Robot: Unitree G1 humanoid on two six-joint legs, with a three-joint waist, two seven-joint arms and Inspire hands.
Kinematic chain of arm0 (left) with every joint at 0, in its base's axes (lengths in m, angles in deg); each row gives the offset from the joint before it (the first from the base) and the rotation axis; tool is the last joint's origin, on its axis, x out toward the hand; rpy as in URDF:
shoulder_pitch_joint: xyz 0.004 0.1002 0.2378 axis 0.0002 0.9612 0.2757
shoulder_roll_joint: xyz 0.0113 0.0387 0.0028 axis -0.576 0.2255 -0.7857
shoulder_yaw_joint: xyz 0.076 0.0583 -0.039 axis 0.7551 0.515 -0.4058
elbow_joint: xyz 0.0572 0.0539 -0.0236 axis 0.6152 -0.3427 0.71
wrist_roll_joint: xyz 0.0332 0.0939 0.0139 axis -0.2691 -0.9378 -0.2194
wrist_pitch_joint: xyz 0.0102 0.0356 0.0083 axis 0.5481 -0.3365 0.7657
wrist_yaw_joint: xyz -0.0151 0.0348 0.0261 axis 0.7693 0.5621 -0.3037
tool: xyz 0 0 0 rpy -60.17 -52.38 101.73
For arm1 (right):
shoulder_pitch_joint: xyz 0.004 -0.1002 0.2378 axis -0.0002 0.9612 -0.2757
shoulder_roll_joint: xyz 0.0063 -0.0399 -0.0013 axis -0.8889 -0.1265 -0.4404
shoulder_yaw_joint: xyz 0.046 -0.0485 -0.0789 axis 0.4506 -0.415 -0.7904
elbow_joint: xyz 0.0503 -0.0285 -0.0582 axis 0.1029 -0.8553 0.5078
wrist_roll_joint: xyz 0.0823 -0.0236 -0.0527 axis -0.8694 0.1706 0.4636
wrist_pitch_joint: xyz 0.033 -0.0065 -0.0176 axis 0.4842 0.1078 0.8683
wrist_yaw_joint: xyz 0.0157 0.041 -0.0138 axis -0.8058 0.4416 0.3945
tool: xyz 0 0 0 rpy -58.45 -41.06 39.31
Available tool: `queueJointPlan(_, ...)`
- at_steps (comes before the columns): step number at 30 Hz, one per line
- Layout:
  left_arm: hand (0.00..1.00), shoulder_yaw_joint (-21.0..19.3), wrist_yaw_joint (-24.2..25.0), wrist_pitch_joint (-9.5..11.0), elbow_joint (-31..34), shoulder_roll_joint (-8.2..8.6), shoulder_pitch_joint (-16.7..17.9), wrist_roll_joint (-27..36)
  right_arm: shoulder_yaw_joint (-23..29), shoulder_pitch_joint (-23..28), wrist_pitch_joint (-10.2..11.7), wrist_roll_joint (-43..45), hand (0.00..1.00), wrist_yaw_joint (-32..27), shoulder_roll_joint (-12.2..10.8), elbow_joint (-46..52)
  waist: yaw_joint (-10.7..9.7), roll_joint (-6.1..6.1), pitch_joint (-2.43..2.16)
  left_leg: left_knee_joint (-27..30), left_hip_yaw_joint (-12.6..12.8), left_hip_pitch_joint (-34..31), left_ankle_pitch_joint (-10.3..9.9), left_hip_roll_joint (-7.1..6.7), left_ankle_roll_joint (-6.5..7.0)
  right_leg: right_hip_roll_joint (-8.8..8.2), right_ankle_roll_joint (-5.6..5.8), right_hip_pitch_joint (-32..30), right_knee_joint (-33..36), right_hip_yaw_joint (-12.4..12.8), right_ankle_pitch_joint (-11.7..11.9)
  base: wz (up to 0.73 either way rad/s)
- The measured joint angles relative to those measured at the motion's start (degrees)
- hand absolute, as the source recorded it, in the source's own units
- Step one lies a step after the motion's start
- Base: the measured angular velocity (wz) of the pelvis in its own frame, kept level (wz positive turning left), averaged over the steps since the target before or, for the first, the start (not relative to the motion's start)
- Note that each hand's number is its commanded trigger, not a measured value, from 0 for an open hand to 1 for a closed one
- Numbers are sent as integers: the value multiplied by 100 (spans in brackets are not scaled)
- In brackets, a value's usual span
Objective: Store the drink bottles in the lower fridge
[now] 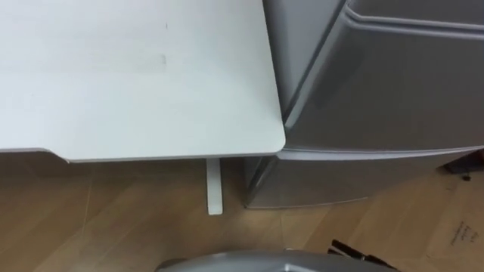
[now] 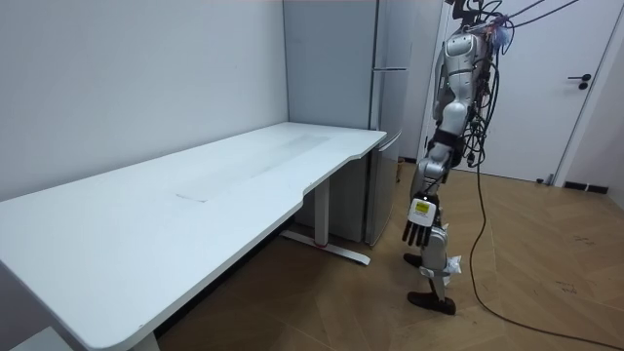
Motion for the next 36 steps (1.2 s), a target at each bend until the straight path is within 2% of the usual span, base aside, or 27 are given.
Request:
queueJointPlan(4,0,-171,-165,63,47,92,-18,-14,359,-153,59,315,0,-782,-257,-241,-9,-4,9,-18,26,49,-1,-3,1,3,13,38,1,25,-10,0)
queueJointPlan(6,0,-193,-258,80,30,131,-15,-6,411,-212,93,415,0,-1061,-308,-296,-12,4,7,-18,19,52,-2,-2,1,4,13,41,3,22,-10,0)
queueJointPlan(12,0,-111,-400,48,9,264,55,32,225,-416,113,1281,0,-2127,-347,-444,-35,116,12,-65,-46,148,-10,12,2,30,14,191,-87,-39,-10,6)
queueJointPlan(16,0,-114,-552,37,-161,374,29,38,21,-606,81,1974,0,-2855,-558,-721,10,189,15,-63,-58,184,-10,10,2,28,21,242,-103,-46,-15,1)
queueJointPlan(18,0,-119,-561,-19,-216,426,42,38,39,-669,87,1993,0,-3103,-630,-889,6,208,45,-66,-97,250,-10,3,3,23,39,317,-113,-45,-30,3)
queueJointPlan(21,0,-123,-554,-67,-223,436,61,17,26,-732,84,2096,0,-3530,-647,-1021,16,199,67,-70,-149,317,-10,-13,3,-4,63,400,-102,-99,-71,11)
queueJointPlan(22,0,-118,-546,-71,-212,436,68,-5,22,-764,82,2220,0,-3662,-669,-1008,27,237,48,-73,-155,309,-10,-17,3,-16,65,398,-94,-125,-74,9)
queueJointPlan(23,0,-117,-537,-80,-210,437,70,-16,21,-783,81,2247,0,-3725,-675,-1007,29,194,75,-74,-164,302,-10,-19,3,-17,65,391,-89,-129,-74,5)
queueJointPlan(24,0,-108,-523,-104,-196,438,79,-15,18,-846,81,2271,0,-3845,-688,-1007,34,243,52,-65,-182,294,-10,-22,4,-23,65,384,-84,-130,-73,3)
queueJointPlan(26,0,-64,-505,-151,-176,435,65,-15,18,-977,85,2210,0,-3988,-696,-1016,28,224,64,-59,-218,271,-14,-24,10,-27,66,381,-81,-149,-74,8)
queueJointPlan(27,0,-55,-486,-156,-156,433,50,-9,18,-1087,86,2147,0,-4079,-701,-1012,25,262,41,-54,-276,222,-15,-34,13,-41,66,375,-80,-187,-73,19)
queueJointPlan(32,0,-59,-472,-145,-40,427,-113,-14,19,-1752,119,2002,0,-4424,-710,-884,93,284,20,64,-408,1,-14,-50,17,-81,57,256,-53,-324,-67,15)
queueJointPlan(36,0,-68,-446,-130,-4,400,-459,19,39,-2526,321,1480,0,-4623,-696,-934,94,335,14,281,-618,-363,-4,-86,28,-157,51,68,-3,-547,-61,27)
